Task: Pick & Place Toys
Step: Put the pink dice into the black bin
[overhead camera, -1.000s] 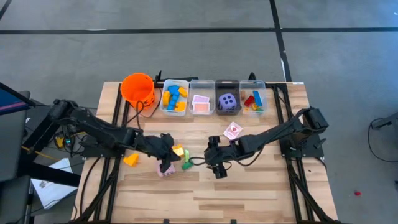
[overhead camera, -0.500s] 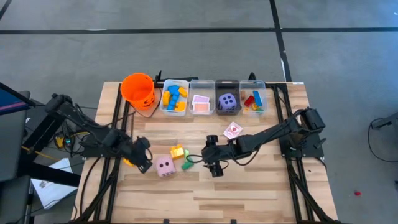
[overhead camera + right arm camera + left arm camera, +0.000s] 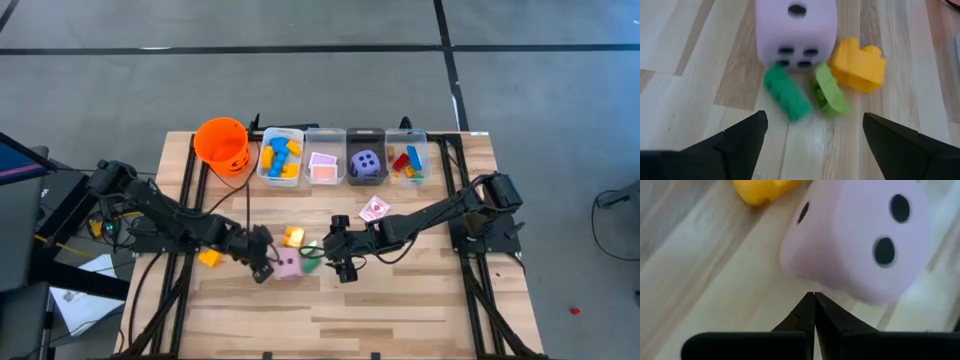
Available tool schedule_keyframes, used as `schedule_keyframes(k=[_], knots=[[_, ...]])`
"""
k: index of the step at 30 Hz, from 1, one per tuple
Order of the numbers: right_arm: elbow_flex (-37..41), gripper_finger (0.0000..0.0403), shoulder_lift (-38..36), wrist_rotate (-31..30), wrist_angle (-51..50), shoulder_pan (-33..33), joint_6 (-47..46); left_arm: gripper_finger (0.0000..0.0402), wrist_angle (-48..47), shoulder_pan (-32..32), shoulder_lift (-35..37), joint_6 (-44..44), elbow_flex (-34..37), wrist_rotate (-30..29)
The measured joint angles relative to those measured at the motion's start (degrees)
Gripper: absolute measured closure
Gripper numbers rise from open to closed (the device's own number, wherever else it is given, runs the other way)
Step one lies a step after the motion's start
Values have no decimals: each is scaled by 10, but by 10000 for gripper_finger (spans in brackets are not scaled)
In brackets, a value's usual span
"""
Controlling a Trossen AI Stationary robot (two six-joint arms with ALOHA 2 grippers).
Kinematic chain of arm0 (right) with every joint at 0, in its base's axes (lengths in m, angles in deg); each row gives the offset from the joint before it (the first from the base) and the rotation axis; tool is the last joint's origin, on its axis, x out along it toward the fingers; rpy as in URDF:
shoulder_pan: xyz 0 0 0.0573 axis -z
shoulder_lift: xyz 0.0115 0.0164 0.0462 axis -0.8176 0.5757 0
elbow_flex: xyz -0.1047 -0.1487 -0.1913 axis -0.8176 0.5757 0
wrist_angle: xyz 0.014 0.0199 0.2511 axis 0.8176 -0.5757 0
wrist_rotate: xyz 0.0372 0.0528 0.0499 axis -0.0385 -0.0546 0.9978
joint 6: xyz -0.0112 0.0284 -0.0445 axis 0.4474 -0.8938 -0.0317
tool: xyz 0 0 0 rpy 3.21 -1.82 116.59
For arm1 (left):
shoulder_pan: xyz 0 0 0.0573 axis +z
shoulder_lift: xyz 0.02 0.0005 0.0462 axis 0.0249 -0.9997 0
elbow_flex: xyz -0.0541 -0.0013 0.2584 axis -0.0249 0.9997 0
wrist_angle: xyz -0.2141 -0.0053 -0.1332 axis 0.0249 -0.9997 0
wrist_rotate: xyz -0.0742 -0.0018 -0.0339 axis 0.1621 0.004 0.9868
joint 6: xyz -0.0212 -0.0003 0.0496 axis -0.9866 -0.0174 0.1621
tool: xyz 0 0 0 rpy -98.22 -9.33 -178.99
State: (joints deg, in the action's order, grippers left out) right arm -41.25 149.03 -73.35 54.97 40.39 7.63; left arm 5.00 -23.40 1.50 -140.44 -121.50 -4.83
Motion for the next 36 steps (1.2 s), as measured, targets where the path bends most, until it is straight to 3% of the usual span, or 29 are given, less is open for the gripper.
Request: schedule_keyframes(k=[6, 12, 14, 21, 27, 36], knots=[[0, 76, 0, 0, -33, -10, -25, 401, 3, 25, -5, -11, 1, 31], [0, 76, 0, 0, -37, -17, -25, 401, 191, 55, -37, 88, 0, 6], [0, 76, 0, 0, -34, -16, -27, 401, 215, 64, -51, 105, 0, 15], [0, 76, -1, 14, -63, -17, -68, 401, 121, 67, -52, 70, 1, 51], [0, 76, -1, 56, -71, -16, -110, 401, 130, 66, -51, 68, 1, 49], [68, 76, -22, -18, -21, -35, -123, 401, 137, 66, -51, 73, 1, 30]])
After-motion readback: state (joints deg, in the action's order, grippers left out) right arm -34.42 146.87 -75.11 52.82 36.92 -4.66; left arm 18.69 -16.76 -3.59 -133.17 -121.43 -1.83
